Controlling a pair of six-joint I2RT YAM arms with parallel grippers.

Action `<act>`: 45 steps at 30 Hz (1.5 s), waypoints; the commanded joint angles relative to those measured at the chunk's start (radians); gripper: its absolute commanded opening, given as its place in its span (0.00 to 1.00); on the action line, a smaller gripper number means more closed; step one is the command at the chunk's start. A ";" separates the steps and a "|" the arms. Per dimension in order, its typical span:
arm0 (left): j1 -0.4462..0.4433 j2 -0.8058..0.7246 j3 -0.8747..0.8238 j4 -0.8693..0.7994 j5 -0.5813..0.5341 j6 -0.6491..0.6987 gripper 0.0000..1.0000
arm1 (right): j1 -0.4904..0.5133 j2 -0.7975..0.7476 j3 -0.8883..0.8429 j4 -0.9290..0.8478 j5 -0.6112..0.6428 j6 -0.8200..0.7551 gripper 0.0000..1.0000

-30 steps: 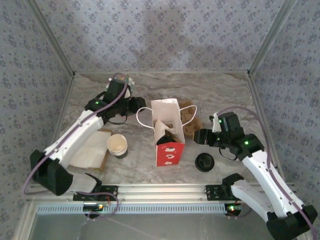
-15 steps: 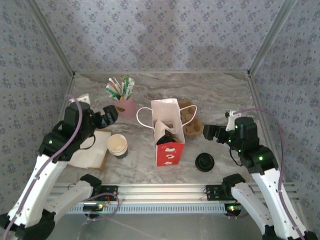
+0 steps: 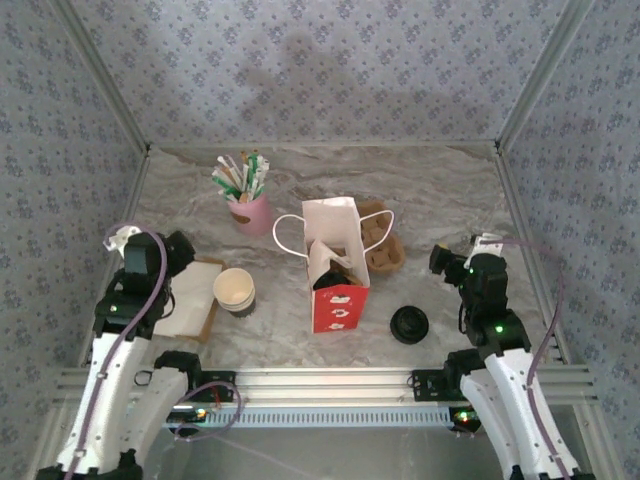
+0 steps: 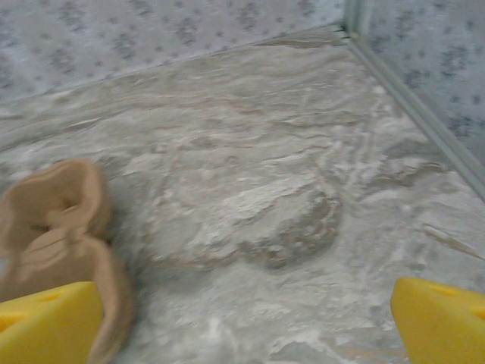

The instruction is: Pack the takeout coffee

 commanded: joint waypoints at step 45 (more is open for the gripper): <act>0.167 0.638 -0.445 1.380 0.309 0.567 0.99 | -0.073 1.039 -0.130 1.273 0.009 -0.272 1.00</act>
